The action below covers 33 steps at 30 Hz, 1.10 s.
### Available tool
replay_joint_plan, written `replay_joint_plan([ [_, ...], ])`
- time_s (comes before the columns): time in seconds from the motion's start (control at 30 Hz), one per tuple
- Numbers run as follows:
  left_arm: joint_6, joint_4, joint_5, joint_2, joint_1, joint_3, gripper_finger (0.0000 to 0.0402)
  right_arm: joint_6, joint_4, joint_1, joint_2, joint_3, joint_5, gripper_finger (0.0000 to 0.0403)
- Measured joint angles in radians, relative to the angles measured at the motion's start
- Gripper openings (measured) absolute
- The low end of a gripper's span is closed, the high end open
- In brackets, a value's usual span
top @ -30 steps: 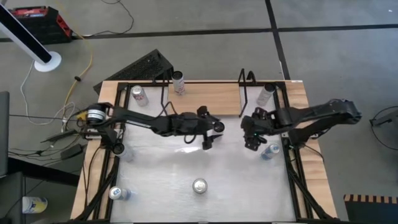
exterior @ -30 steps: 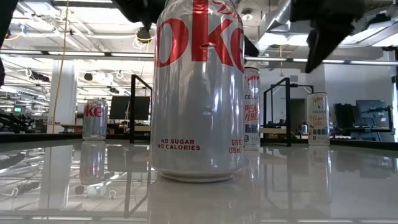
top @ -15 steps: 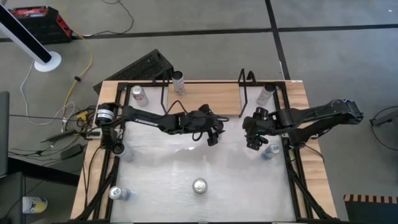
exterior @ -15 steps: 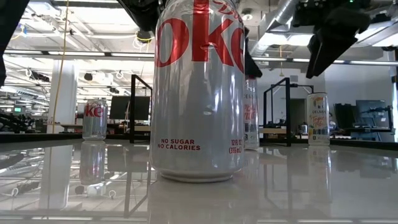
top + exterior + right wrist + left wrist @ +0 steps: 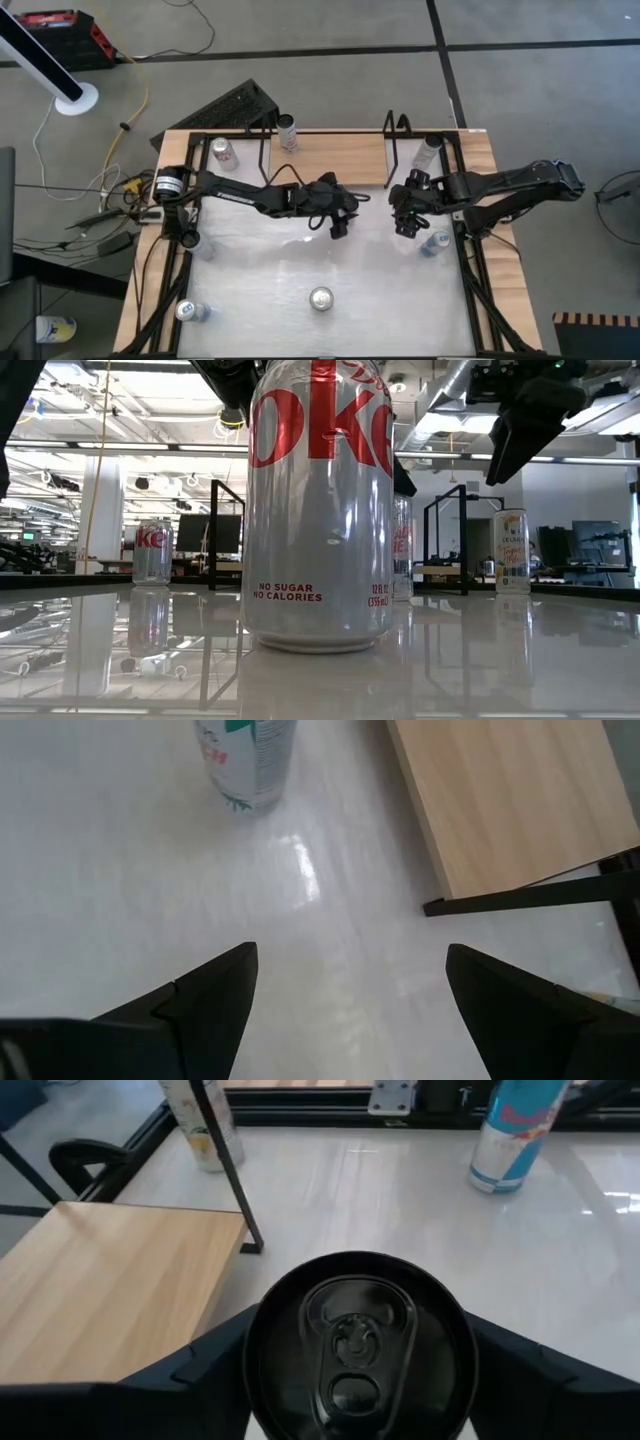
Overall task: Place canned beverage on shelf
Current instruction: Put the top white-pink soda can on the shelf aligned with the other white-pink soda can
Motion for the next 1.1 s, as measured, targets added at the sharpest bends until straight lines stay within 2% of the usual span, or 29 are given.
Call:
replay_joint_plan([
  [0.1, 0.030, -0.008, 0.035, -0.001, 0.000, 0.000, 0.0236, 0.000, 0.000, 0.000, 0.000, 0.000, 0.001, 0.0347],
  [0.4, 0.103, -0.044, 0.108, -0.017, 0.000, 0.000, 0.0236, 0.001, 0.000, 0.000, 0.000, 0.000, 0.001, 0.0347],
  [0.53, 0.125, -0.102, 0.143, -0.064, -0.001, -0.004, 0.0236, 0.001, 0.015, 0.000, 0.000, 0.000, 0.001, 0.0347],
  [0.67, 0.180, -0.172, 0.146, -0.171, 0.014, -0.004, 0.0236, 0.002, 0.034, 0.000, 0.001, 0.000, 0.001, 0.0347],
  [0.83, 0.225, -0.298, 0.164, -0.311, 0.102, -0.008, 0.0236, 0.001, 0.074, 0.001, 0.001, 0.000, 0.001, 0.0347],
  [0.97, 0.250, -0.346, 0.185, -0.400, 0.212, -0.036, 0.0236, -0.022, 0.125, 0.000, 0.001, 0.001, 0.001, 0.0347],
  [1.1, 0.236, -0.343, 0.289, -0.453, 0.359, -0.110, 0.0236, -0.041, 0.151, 0.000, 0.001, 0.001, 0.001, 0.0347],
])
